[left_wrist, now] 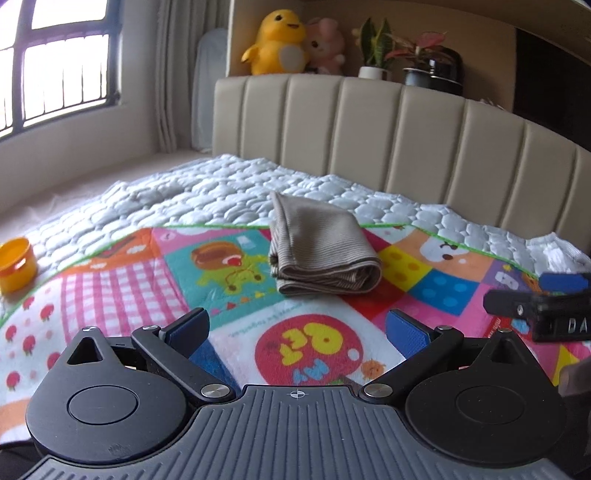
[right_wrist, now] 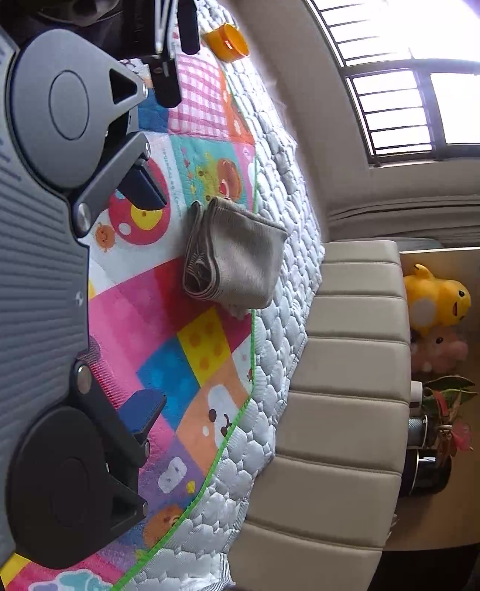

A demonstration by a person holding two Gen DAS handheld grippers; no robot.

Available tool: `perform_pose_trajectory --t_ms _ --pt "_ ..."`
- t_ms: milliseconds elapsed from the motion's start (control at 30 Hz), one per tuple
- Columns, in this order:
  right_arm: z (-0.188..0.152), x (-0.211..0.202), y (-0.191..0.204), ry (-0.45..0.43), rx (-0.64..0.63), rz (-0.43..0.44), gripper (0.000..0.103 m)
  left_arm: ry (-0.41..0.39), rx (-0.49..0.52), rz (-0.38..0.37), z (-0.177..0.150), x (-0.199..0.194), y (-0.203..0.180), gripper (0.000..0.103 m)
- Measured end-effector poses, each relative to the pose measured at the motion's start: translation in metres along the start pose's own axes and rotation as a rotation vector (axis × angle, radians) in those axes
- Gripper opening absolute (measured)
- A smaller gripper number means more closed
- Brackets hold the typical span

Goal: Fold clothes

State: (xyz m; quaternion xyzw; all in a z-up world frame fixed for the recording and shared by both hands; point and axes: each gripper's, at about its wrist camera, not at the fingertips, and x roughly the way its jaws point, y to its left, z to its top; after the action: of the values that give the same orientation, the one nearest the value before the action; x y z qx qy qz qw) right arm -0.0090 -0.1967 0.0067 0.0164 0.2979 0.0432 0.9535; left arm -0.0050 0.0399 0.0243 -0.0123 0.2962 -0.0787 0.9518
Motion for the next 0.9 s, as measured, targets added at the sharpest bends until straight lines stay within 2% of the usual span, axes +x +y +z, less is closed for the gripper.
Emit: perform_pose_trajectory --t_ms 133,900 --pt "0.0004 0.0002 0.0008 -0.003 -0.002 0.004 0.103 0.024 -0.019 0.003 -0.0015 0.0065 0.0048 0.103" --pt "0.0005 0.0034 0.0037 0.014 -0.018 0.016 0.103 0.027 -0.013 0.001 -0.0019 0.0066 0.0036 0.103"
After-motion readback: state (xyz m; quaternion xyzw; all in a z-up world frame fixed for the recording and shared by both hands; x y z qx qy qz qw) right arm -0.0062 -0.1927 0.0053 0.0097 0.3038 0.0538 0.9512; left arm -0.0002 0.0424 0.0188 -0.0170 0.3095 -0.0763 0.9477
